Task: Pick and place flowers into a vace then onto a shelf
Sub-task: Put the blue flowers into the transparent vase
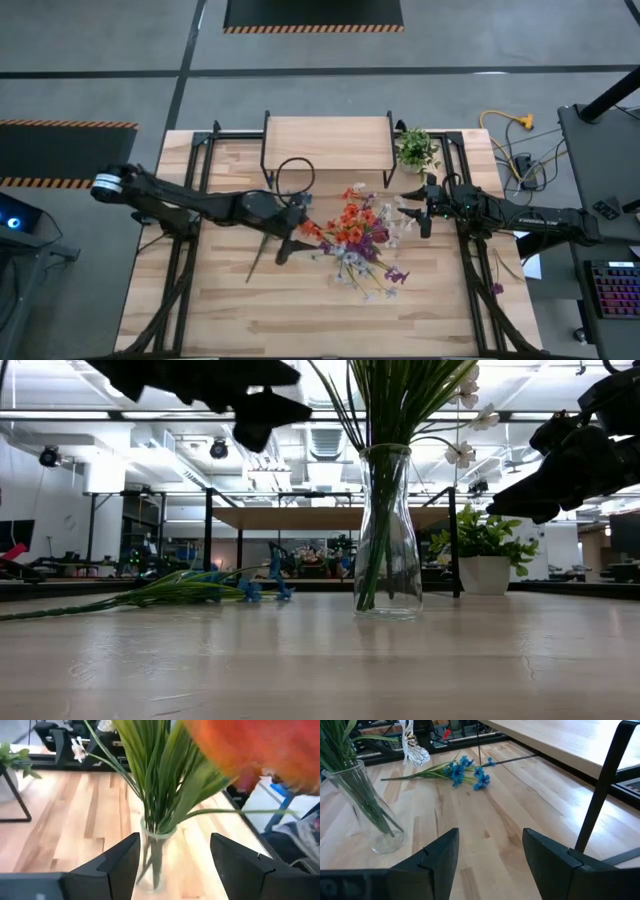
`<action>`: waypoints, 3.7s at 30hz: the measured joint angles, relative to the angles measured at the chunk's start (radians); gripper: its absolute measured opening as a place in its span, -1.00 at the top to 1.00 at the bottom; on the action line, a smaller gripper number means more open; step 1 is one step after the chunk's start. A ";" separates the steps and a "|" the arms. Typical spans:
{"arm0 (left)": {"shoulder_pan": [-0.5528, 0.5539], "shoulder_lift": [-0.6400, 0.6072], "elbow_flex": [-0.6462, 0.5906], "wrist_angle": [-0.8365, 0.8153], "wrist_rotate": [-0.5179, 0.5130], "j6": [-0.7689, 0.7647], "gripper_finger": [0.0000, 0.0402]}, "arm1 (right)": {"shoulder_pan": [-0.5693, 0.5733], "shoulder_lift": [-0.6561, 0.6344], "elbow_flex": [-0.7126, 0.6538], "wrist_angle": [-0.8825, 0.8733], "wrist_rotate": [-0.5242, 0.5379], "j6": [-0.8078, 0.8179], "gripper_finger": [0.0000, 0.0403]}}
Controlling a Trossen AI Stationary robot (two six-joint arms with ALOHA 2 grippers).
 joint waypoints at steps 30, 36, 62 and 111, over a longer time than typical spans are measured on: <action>0.000 -0.198 -0.026 -0.624 -0.347 -0.594 -0.12 | 0.142 -0.185 -0.032 0.086 0.021 -0.075 0.04; 0.000 -0.133 -0.046 -0.777 -0.326 -0.915 -0.12 | 0.142 -0.163 -0.032 0.085 0.024 -0.078 0.04; -0.020 0.274 0.144 -1.028 -0.288 -1.113 -0.11 | 0.142 -0.137 -0.032 0.086 0.026 -0.082 0.04; -0.040 -0.254 0.079 -0.825 -0.381 -0.670 1.00 | 0.142 -0.132 -0.031 0.087 0.026 -0.071 0.04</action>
